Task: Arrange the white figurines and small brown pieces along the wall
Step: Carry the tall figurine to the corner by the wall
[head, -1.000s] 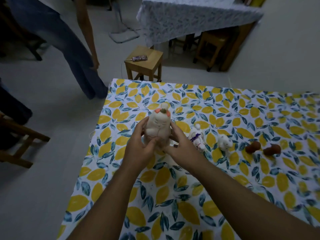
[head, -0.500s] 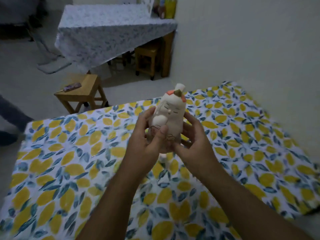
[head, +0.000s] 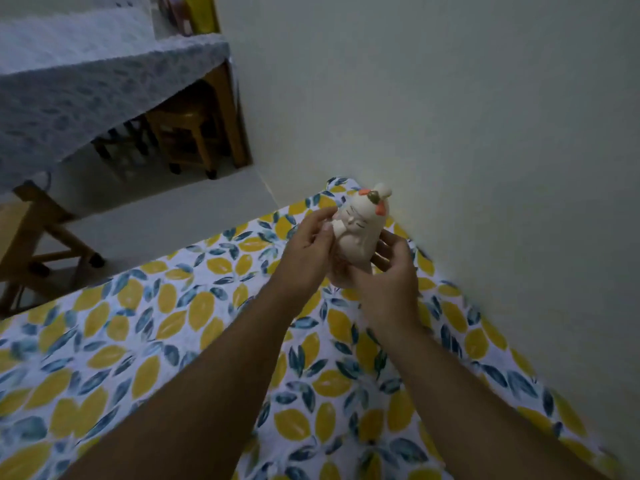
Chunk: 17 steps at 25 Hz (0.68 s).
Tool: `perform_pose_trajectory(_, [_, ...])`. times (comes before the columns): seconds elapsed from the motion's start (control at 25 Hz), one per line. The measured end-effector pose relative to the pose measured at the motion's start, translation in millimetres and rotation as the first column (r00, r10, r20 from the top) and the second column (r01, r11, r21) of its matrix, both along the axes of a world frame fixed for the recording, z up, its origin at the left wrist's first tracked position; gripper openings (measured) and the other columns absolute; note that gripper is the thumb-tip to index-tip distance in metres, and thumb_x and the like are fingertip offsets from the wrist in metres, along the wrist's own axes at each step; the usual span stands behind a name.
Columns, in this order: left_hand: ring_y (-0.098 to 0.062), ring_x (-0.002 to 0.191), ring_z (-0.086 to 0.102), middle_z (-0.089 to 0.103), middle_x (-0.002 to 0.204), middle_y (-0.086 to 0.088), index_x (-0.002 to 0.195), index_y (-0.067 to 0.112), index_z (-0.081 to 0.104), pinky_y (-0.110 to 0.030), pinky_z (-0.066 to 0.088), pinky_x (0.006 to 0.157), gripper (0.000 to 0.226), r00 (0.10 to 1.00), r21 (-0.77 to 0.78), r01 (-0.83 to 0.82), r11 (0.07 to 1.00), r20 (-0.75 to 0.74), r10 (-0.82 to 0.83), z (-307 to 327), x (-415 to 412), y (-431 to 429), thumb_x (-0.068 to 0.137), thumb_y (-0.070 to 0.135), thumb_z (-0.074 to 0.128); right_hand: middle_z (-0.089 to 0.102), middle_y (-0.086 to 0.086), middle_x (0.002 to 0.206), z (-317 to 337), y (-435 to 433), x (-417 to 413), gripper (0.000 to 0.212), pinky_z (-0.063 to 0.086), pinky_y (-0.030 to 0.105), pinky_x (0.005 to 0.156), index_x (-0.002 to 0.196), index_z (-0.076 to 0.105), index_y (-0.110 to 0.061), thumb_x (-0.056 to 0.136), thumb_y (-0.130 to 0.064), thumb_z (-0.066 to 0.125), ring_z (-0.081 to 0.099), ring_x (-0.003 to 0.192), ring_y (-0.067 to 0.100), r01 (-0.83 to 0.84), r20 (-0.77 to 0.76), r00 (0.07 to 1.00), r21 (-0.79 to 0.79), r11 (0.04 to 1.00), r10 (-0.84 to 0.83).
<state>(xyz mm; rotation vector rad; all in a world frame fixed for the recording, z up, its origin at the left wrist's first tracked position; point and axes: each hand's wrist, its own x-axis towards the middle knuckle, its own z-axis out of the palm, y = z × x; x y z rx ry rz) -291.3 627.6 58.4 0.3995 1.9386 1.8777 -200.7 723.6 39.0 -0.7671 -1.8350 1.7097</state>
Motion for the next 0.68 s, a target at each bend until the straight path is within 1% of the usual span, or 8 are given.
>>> perform_pose_trajectory(0.08, [0.009,0.093,0.065,0.065,0.124,0.000,0.128,0.024,0.062,-0.010,0.050,0.070,0.029,1.000,0.005,0.006,1.000,0.010,-0.006,-13.5,-28.9,42.2,0.106,0.022,0.042,0.067,-0.026,0.107,-16.0,35.3,-27.3,0.051,0.058,0.018,0.063,0.113,0.056,-0.043,0.073,-0.034,0.087,0.067,0.099,-0.001,0.047,-0.027,0.999,-0.005,0.999,-0.047])
perform_pose_trajectory(0.24, [-0.006,0.100,0.067,0.069,0.121,-0.004,0.126,0.021,0.066,-0.017,0.052,0.074,0.030,0.999,-0.018,0.049,0.999,-0.004,-0.050,-31.9,-72.4,92.9,0.106,0.021,0.044,0.068,-0.020,0.107,-38.7,79.0,-67.5,0.052,0.060,0.025,0.069,0.109,0.054,-0.037,0.068,-0.038,0.086,0.070,0.097,0.000,0.124,-0.041,0.992,0.039,0.991,-0.123])
perform_pose_trajectory(0.32, [-0.001,0.099,0.067,0.070,0.119,-0.001,0.124,0.021,0.067,-0.016,0.053,0.077,0.028,0.998,-0.013,0.061,0.998,0.005,-0.061,-38.1,-84.9,105.7,0.105,0.020,0.046,0.067,-0.021,0.106,-48.8,89.0,-78.7,0.052,0.060,0.028,0.072,0.110,0.054,-0.030,0.070,-0.033,0.086,0.069,0.098,0.001,0.160,-0.033,0.987,0.059,0.985,-0.159])
perform_pose_trajectory(0.36, [-0.001,0.101,0.067,0.070,0.120,0.000,0.124,0.021,0.068,-0.017,0.053,0.079,0.028,0.998,-0.012,0.061,0.998,0.008,-0.061,-40.2,-88.6,109.9,0.105,0.020,0.046,0.067,-0.022,0.106,-52.5,91.9,-82.3,0.051,0.060,0.026,0.073,0.111,0.054,-0.028,0.072,-0.030,0.087,0.069,0.098,0.000,0.170,-0.027,0.985,0.068,0.983,-0.169])
perform_pose_trajectory(0.44, [-0.008,0.110,0.064,0.068,0.124,-0.002,0.127,0.019,0.066,-0.023,0.054,0.088,0.030,0.999,-0.023,0.053,0.998,-0.002,-0.053,-43.3,-93.5,113.9,0.105,0.022,0.046,0.065,-0.025,0.104,-57.7,94.3,-87.8,0.049,0.057,0.016,0.070,0.113,0.054,-0.029,0.076,-0.027,0.087,0.067,0.098,-0.006,0.174,-0.010,0.985,0.094,0.980,-0.174])
perform_pose_trajectory(0.52, [-0.014,0.115,0.062,0.067,0.127,-0.003,0.129,0.019,0.065,-0.031,0.052,0.095,0.031,0.999,-0.027,0.038,0.999,-0.021,-0.039,-47.2,-94.5,114.3,0.106,0.023,0.044,0.063,-0.028,0.103,-61.2,93.3,-89.9,0.050,0.056,0.013,0.071,0.115,0.053,-0.032,0.078,-0.027,0.087,0.064,0.099,-0.010,0.169,0.011,0.985,0.139,0.976,-0.172])
perform_pose_trajectory(0.6, [-0.018,0.115,0.063,0.067,0.125,-0.003,0.130,0.020,0.064,-0.034,0.053,0.094,0.032,0.999,-0.018,0.021,1.000,-0.029,-0.022,-51.6,-93.5,114.7,0.107,0.025,0.042,0.063,-0.025,0.107,-64.7,91.2,-90.6,0.050,0.058,0.018,0.076,0.120,0.053,-0.031,0.081,-0.028,0.084,0.064,0.101,-0.009,0.174,0.012,0.984,0.170,0.970,-0.178])
perform_pose_trajectory(0.68, [-0.019,0.114,0.064,0.068,0.124,-0.004,0.130,0.020,0.064,-0.041,0.054,0.095,0.033,0.999,0.001,-0.012,1.000,-0.029,0.012,-55.0,-90.8,116.2,0.107,0.026,0.042,0.065,-0.017,0.115,-67.5,88.1,-90.8,0.051,0.058,0.024,0.080,0.125,0.051,-0.029,0.083,-0.032,0.080,0.063,0.108,-0.003,0.183,0.006,0.982,0.193,0.964,-0.187])
